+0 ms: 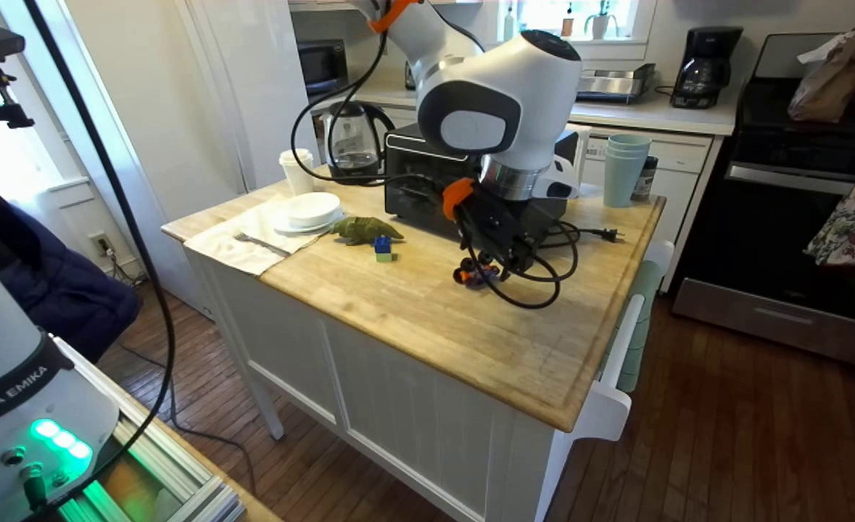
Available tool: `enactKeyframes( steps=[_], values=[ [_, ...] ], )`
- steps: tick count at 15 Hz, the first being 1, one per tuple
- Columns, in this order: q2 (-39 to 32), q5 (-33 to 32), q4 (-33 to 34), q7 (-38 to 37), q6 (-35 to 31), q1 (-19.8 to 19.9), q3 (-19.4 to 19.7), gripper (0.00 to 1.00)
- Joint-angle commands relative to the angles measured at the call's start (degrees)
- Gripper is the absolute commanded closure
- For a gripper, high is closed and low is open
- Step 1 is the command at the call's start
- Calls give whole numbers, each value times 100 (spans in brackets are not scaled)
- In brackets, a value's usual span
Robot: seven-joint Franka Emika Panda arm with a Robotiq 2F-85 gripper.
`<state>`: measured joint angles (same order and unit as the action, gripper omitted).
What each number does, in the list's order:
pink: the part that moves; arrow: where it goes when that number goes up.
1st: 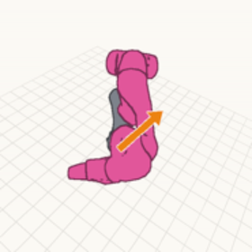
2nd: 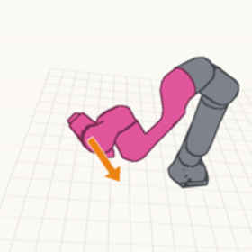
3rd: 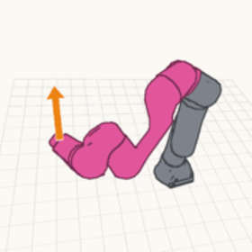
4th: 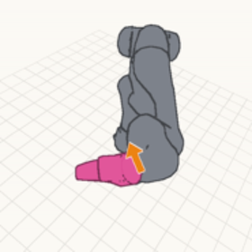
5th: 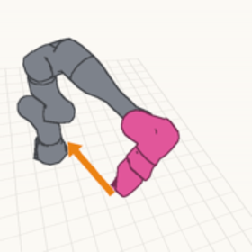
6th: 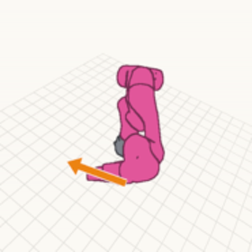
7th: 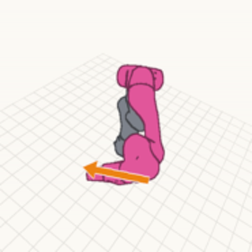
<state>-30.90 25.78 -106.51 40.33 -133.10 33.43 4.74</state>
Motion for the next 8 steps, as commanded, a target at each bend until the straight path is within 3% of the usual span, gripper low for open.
enactKeyframes(
  steps=[1, 8],
  values=[
    [-315, 424, 488, 260, 354, 313, -222, 0],
    [-560, 688, 867, -94, 667, 425, -257, 0]
  ],
)
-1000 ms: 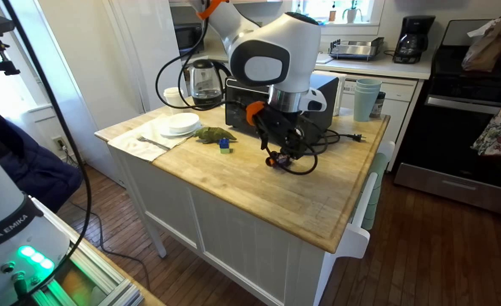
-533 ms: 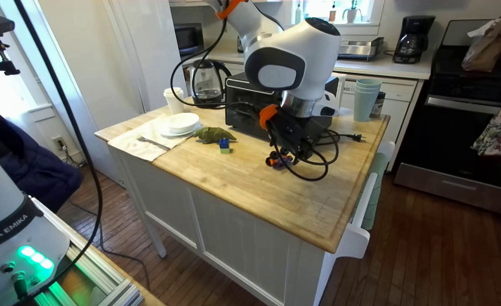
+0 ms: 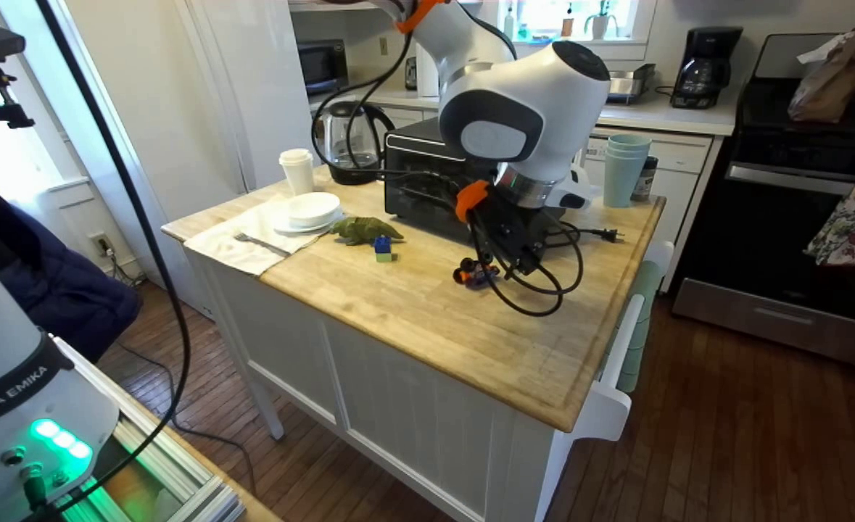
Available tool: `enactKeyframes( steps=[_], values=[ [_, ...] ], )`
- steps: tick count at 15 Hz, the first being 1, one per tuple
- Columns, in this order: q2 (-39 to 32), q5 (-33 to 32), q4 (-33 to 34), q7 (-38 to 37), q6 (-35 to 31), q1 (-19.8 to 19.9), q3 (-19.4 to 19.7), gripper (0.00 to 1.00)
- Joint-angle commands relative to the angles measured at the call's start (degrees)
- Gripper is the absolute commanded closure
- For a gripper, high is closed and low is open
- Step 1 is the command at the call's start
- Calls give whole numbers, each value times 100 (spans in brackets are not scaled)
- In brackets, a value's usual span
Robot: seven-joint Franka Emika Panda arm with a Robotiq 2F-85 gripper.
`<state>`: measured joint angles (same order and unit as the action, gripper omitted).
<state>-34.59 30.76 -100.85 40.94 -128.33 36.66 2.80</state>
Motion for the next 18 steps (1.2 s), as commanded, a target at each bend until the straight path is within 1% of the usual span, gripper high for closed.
enactKeyframes(
  steps=[1, 10, 18],
  values=[
    [-212, 206, 329, -259, 161, 81, -40, 0],
    [-412, 165, 530, -1297, 2, 31, -8, 0],
    [-651, -14, 760, -2352, 16, -143, 108, 0]
  ],
)
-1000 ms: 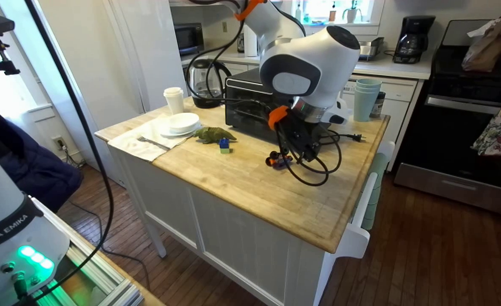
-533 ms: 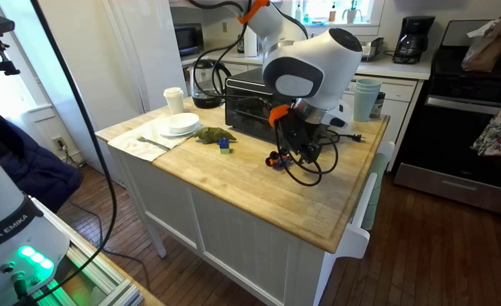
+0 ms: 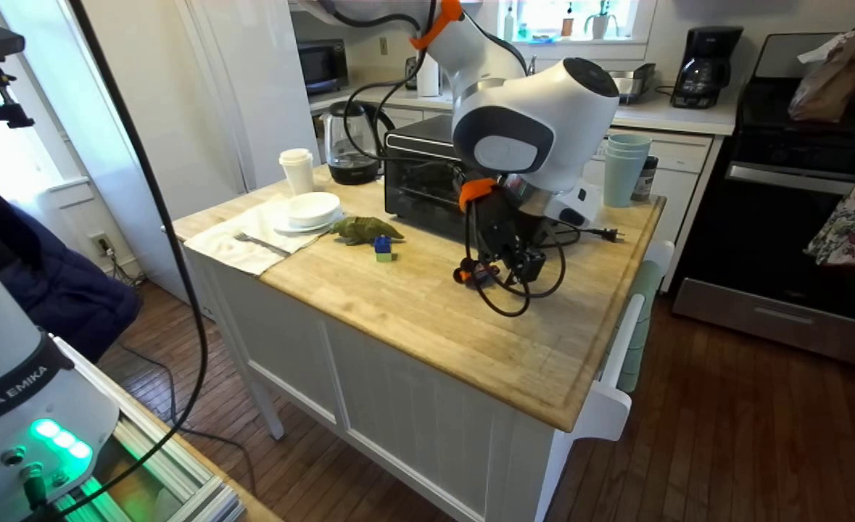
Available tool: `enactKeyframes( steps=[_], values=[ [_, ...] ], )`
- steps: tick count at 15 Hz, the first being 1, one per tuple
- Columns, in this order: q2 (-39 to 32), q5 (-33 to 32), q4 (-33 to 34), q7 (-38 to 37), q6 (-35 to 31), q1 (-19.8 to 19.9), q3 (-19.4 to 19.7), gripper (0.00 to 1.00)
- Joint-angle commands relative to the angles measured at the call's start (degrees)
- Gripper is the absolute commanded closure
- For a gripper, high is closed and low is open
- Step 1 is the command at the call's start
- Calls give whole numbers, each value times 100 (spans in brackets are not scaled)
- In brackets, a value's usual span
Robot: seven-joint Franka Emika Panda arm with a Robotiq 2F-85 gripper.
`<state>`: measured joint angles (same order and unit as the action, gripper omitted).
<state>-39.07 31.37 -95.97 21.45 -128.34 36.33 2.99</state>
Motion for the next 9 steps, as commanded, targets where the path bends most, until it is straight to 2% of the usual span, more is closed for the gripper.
enactKeyframes(
  steps=[1, 2, 3, 5, 6, 7, 9],
  values=[
    [-238, -102, 310, -519, 37, -132, 103, 0],
    [-270, -114, 339, -613, 46, -148, 116, 0],
    [-301, -115, 362, -705, 51, -170, 123, 7],
    [-341, -133, 408, -846, 88, -201, 142, 30],
    [-367, -138, 442, -905, 98, -215, 149, 29],
    [-389, -143, 464, -959, 109, -233, 156, 37],
    [-426, -151, 495, -1047, 115, -259, 167, 46]
  ],
)
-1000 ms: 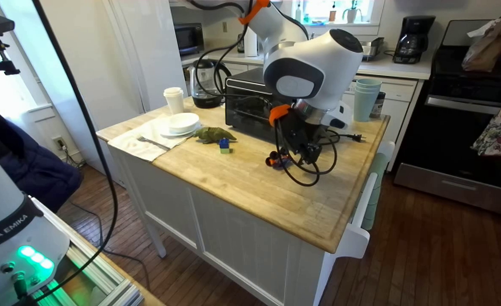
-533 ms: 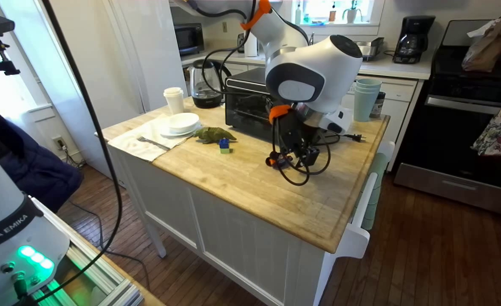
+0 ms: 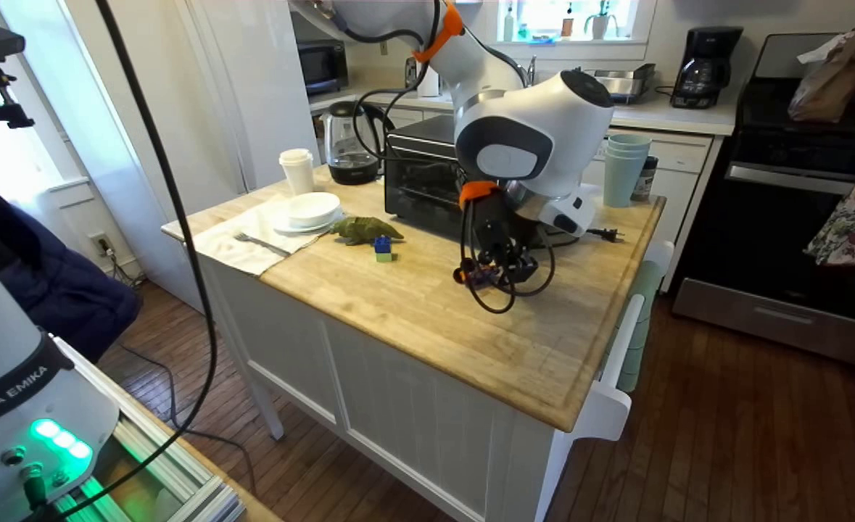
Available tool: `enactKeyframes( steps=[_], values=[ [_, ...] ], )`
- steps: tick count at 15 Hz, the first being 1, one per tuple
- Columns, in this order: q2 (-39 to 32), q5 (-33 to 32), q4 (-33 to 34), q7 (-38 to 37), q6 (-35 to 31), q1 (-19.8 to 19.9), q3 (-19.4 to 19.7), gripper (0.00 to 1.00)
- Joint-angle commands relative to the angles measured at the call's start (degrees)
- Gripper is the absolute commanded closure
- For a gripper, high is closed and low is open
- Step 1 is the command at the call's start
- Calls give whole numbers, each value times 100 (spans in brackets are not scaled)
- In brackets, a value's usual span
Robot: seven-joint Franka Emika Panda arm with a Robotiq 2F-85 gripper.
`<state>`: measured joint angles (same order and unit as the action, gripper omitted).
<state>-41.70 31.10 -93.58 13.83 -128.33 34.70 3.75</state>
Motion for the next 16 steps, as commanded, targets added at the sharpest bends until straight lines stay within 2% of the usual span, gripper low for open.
enactKeyframes(
  steps=[1, 7, 8, 10, 14, 16],
  values=[
    [-173, -132, 269, -322, 124, -106, 95, 49],
    [-169, -140, 273, -435, 169, -124, 109, 95],
    [-163, -152, 272, -447, 173, -129, 116, 100],
    [-147, -175, 254, -465, 163, -139, 126, 98],
    [-44, -369, 247, -681, 461, -205, 223, 100],
    [78, -608, 156, -916, 461, -368, 383, 100]
  ],
)
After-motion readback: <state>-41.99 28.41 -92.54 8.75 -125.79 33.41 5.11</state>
